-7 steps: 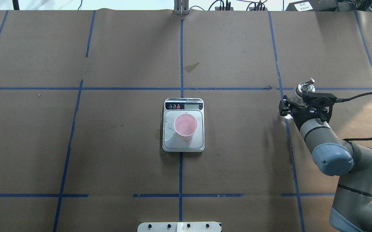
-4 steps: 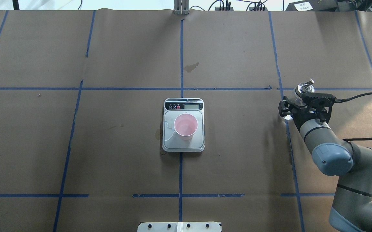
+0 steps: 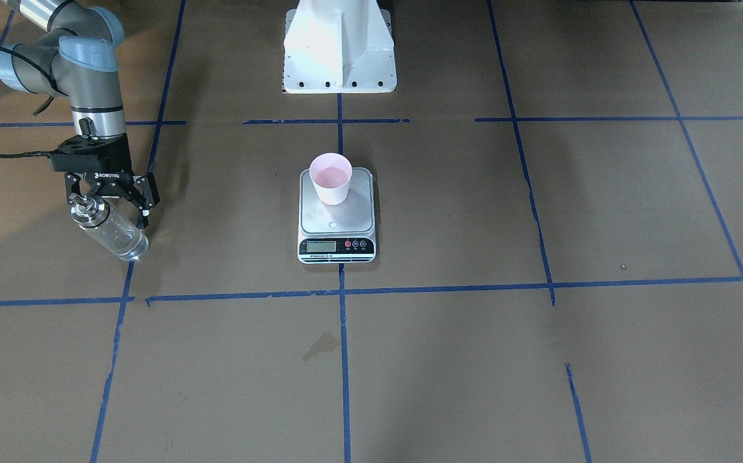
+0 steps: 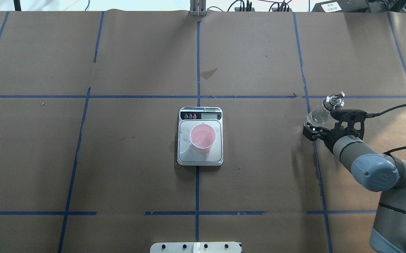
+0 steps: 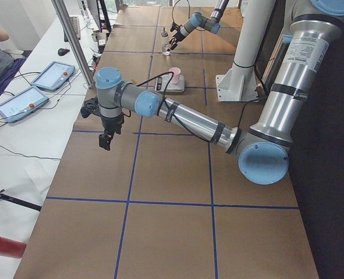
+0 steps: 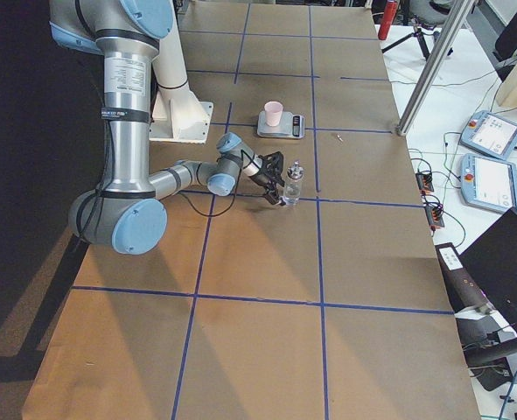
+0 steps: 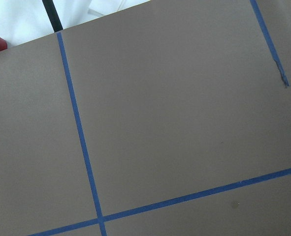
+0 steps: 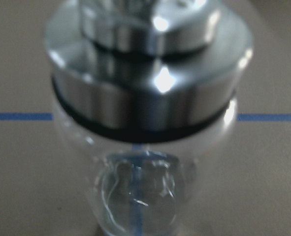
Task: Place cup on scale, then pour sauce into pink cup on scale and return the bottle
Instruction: 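Lower the bottle onto the table with the right gripper, then open the right gripper and withdraw it from the bottle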
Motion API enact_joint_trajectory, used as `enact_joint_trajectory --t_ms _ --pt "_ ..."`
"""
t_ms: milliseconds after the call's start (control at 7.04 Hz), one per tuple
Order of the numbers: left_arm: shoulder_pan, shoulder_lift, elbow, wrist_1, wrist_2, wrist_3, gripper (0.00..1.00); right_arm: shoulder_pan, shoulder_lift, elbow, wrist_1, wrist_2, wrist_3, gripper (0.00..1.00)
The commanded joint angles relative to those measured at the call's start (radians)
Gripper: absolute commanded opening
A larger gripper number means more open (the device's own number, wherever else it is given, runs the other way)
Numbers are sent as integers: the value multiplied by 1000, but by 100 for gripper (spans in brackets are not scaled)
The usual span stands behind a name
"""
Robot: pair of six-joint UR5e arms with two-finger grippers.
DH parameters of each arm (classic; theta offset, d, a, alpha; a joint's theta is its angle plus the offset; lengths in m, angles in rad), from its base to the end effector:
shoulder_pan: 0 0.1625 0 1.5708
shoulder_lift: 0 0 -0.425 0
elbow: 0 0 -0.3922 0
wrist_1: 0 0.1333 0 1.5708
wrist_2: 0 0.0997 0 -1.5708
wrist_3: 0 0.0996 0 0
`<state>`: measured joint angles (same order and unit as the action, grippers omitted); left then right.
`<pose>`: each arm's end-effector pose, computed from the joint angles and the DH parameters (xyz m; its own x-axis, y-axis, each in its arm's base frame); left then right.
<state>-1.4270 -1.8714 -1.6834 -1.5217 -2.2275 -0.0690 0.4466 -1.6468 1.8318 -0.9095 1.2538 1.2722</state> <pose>0.0151 -0.6104 0.4492 0.7601 0.2641 -0.5937 -0.0817 0.9453 0.3159 -0.3711 -0.3599 0.5022 0.7540 0.0511 0.6549 -0.4176 0.8069 0.4177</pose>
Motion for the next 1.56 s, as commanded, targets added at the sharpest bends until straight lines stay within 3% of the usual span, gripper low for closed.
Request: enact_joint_trajectory --t_ms 0,142,284,426,568,710,852,995,1279,1421 --pt "-1 0 -4 0 0 1 100 26 -25 202 -270 208 -1 100" --pt "-1 0 -5 0 -1 2 100 37 -13 322 -434 269 -1 100" --pt "-1 0 -6 0 -1 2 100 52 -11 371 -501 332 -2 100" --pt "-1 0 -6 0 0 2 100 122 -7 398 -584 452 -17 100" --pt "-1 1 -12 0 3 2 100 212 33 438 -753 640 -72 100" --pt "-1 1 -18 2 3 2 100 336 130 466 -958 758 -223 100" --pt "-1 1 -19 2 3 2 100 442 219 481 -1161 818 -452 100" --pt "-1 3 -19 2 3 2 100 539 264 475 -1283 884 -657 100" --pt "-6 17 -33 6 6 21 100 783 252 370 -1284 1100 -880 100" --pt "-16 41 -26 9 5 96 100 878 251 292 -1267 1115 -1042 100"
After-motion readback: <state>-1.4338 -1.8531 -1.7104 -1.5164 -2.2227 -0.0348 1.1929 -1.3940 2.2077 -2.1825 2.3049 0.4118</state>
